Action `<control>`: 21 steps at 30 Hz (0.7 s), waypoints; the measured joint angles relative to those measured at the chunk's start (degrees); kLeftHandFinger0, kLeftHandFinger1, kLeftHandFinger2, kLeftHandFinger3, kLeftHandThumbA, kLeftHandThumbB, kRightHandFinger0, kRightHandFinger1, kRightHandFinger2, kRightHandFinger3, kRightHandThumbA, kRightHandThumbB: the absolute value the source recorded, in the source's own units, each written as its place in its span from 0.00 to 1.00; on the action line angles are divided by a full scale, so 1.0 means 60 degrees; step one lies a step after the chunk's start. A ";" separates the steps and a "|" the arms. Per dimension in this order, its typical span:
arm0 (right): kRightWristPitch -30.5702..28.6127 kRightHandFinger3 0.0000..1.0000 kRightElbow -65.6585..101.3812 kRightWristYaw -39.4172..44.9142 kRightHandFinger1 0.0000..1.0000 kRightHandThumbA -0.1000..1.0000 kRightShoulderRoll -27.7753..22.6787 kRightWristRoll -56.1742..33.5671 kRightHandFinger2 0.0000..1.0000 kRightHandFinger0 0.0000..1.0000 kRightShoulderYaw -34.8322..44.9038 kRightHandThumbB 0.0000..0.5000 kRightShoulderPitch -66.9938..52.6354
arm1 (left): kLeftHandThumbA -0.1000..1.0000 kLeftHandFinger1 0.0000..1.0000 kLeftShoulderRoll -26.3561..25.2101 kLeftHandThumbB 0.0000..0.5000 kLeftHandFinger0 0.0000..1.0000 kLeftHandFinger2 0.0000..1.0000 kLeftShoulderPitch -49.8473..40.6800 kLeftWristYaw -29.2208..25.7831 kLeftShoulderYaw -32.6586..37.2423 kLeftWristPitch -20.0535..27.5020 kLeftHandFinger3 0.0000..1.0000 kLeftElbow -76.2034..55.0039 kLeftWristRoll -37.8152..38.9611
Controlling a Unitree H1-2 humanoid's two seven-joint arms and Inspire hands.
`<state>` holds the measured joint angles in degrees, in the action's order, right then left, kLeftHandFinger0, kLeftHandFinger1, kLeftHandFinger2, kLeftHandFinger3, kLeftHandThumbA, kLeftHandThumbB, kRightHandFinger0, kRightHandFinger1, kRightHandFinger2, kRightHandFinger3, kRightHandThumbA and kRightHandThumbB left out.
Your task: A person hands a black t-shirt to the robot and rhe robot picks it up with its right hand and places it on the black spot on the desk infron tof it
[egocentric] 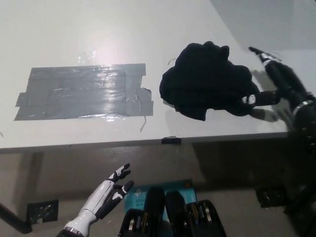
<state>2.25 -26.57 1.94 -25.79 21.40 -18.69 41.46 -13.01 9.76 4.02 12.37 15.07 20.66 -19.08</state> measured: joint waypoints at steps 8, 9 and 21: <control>0.0368 1.00 0.1786 0.0431 1.00 1.00 -0.0351 -0.1498 1.00 1.00 0.1150 1.00 -0.0779 | 1.00 0.97 0.0006 1.00 0.85 0.94 0.0006 0.0001 0.0001 -0.0006 1.00 0.0149 0.0000; 0.0370 1.00 0.1825 0.0432 1.00 1.00 -0.0351 -0.1521 1.00 1.00 0.1192 1.00 -0.0806 | 1.00 0.97 0.0006 1.00 0.85 0.94 0.0006 0.0002 0.0001 -0.0006 1.00 0.0150 0.0000; 0.0473 1.00 0.6283 0.0445 1.00 1.00 0.0264 -0.3467 1.00 1.00 0.2209 0.97 -0.3167 | 1.00 0.95 0.0008 1.00 0.83 0.95 0.0027 0.0004 0.0004 -0.0030 1.00 0.0178 -0.0001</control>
<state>5.08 11.13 4.61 -24.20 0.60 -5.43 22.46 -12.97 9.92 4.04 12.40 14.89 21.72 -19.09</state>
